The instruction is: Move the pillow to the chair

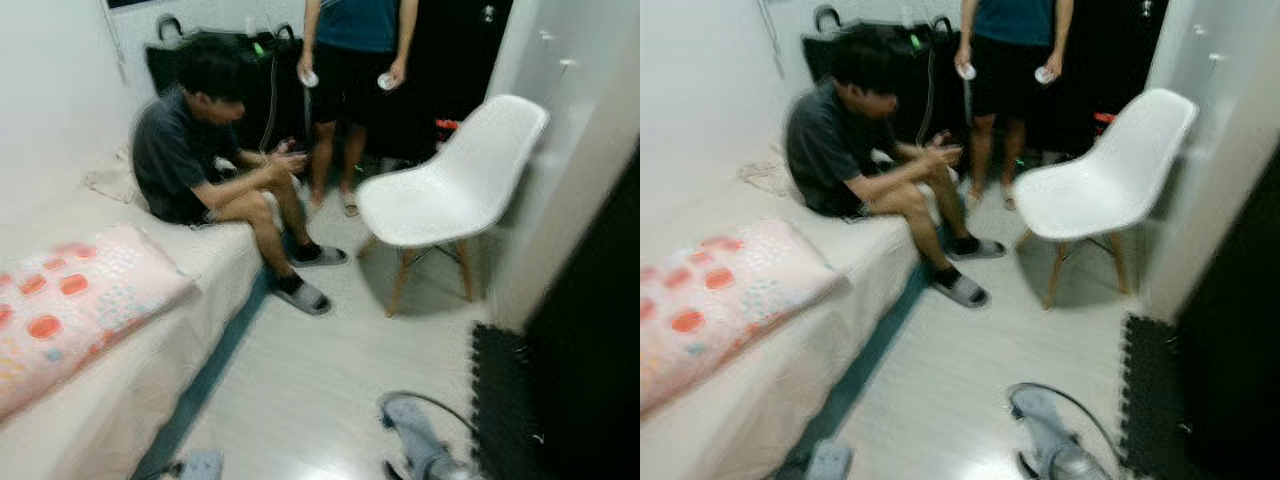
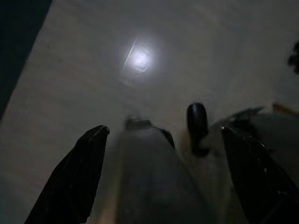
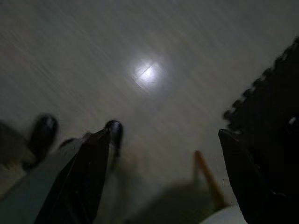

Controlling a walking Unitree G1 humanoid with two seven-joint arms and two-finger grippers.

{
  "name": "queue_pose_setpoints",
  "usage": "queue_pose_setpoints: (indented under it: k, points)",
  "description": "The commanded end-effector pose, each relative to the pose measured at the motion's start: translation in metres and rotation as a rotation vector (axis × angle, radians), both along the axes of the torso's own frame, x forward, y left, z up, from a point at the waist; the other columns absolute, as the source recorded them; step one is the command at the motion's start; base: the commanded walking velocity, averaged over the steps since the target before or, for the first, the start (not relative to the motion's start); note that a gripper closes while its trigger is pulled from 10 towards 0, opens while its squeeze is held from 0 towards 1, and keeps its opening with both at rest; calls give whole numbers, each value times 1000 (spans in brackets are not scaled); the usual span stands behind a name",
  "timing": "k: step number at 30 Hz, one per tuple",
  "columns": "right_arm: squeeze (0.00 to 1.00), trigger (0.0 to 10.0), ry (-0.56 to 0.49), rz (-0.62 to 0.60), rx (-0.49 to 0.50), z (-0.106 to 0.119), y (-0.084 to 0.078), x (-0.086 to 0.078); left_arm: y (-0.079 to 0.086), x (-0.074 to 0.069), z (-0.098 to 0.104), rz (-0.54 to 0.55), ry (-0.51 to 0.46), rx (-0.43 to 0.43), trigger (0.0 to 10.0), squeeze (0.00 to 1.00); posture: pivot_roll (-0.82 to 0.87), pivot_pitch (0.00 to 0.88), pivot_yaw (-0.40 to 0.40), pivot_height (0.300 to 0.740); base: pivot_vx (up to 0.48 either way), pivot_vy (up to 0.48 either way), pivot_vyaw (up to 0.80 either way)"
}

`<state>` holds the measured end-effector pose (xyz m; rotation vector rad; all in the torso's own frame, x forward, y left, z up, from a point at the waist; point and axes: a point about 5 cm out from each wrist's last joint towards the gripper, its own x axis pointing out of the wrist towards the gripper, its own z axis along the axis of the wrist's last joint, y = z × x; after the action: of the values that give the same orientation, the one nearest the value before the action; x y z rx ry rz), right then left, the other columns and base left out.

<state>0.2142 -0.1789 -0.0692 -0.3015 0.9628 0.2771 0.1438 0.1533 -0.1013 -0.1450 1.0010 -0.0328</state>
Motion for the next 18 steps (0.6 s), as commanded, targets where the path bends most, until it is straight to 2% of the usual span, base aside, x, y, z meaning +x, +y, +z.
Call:
queue_pose_setpoints:
  k: [1, 10, 18]
  points:
    - [0, 10000, -15, 43, 16, 2, 12, 5, 4, -9, -3, 28, 30, 9, 10000, 0, -51, 13, -21, 740, 307, 0, 0]
    - [0, 10000, -28, 115, -4, 4, 15, 8, -3, -13, -5, 43, 37, -3, 10000, 0, -40, 21, -39, 740, 307, 0, 0]
    - [0, 10000, -22, 139, 1, 3, 17, 7, 2, -17, -6, 50, 48, 3, 10000, 0, -38, 24, -39, 740, 307, 0, 800]
